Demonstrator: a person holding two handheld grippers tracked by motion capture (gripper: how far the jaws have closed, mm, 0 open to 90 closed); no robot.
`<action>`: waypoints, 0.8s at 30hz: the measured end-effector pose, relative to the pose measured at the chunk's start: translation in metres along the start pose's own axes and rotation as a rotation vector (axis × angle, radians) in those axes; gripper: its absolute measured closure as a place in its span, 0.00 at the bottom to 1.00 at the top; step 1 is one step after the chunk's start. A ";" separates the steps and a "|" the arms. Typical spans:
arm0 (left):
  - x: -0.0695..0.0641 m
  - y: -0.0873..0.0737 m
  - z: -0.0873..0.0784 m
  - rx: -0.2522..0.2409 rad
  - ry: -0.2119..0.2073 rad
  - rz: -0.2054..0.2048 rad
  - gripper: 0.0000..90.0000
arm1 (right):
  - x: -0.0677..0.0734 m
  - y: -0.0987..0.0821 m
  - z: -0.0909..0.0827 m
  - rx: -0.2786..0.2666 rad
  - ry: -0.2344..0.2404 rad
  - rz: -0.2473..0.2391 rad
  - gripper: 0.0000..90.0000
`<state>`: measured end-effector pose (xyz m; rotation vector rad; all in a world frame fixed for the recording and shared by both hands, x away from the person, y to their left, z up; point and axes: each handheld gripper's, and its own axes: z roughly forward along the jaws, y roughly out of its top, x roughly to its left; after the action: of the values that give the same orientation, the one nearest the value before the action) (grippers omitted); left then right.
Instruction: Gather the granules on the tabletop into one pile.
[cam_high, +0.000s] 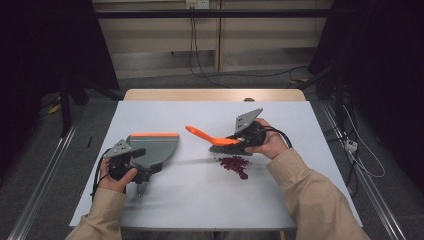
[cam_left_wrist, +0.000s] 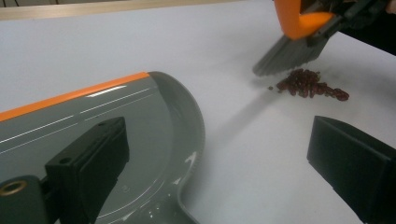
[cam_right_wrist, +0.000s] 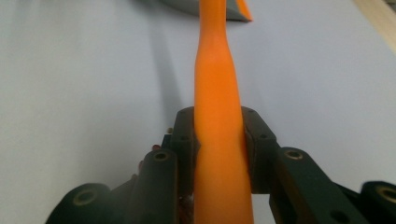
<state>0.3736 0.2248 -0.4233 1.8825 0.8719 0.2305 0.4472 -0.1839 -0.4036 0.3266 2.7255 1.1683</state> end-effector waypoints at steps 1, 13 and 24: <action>0.000 0.000 0.000 -0.001 0.000 -0.003 0.06 | -0.002 -0.001 -0.002 0.002 -0.012 0.006 0.79; 0.001 0.000 0.000 0.000 -0.002 0.001 0.06 | 0.004 -0.010 0.008 0.032 -0.014 0.004 0.79; 0.000 0.000 0.001 -0.001 -0.005 0.002 0.06 | 0.018 -0.003 -0.013 -0.056 -0.008 0.024 0.79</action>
<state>0.3738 0.2244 -0.4239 1.8820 0.8667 0.2279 0.4270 -0.1903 -0.3983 0.3572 2.6833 1.2445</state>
